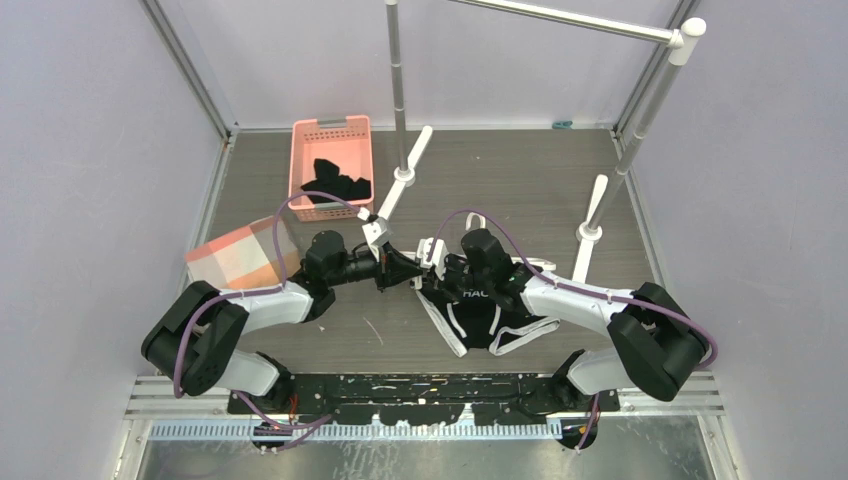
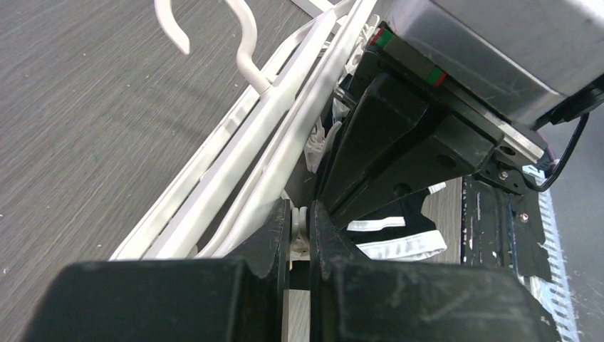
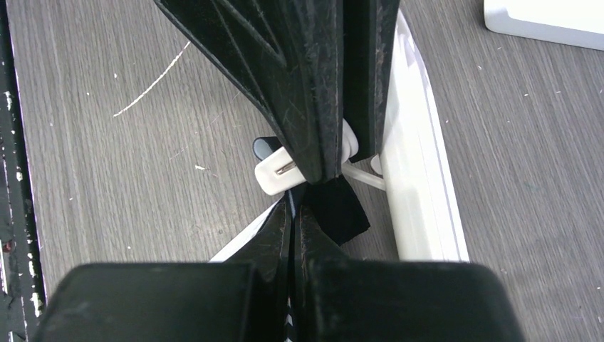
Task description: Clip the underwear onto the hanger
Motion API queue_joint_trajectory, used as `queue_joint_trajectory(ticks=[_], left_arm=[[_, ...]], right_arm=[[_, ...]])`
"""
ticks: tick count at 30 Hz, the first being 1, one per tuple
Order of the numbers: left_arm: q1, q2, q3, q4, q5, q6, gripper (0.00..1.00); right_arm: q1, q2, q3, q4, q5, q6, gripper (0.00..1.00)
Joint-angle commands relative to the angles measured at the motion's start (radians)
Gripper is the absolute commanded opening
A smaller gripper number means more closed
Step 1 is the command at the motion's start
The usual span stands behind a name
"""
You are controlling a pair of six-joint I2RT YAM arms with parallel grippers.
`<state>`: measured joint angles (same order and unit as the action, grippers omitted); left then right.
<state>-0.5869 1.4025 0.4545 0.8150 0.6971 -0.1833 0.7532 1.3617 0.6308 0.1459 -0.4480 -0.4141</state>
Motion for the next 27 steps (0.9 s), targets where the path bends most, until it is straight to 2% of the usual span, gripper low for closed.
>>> queue_joint_trajectory(ticks=[1,16,27], left_arm=[[0.002,-0.020,0.025,0.056,0.035,0.053,0.00],[0.001,-0.049,0.023,0.056,0.045,0.095,0.00],[0.001,-0.069,0.012,0.037,0.049,0.119,0.00]], right_arm=[[0.005,-0.051,0.052,0.018,-0.022,0.004,0.01],[0.012,0.011,0.122,-0.076,-0.061,-0.028,0.01],[0.014,-0.009,0.132,-0.129,-0.068,-0.064,0.01]])
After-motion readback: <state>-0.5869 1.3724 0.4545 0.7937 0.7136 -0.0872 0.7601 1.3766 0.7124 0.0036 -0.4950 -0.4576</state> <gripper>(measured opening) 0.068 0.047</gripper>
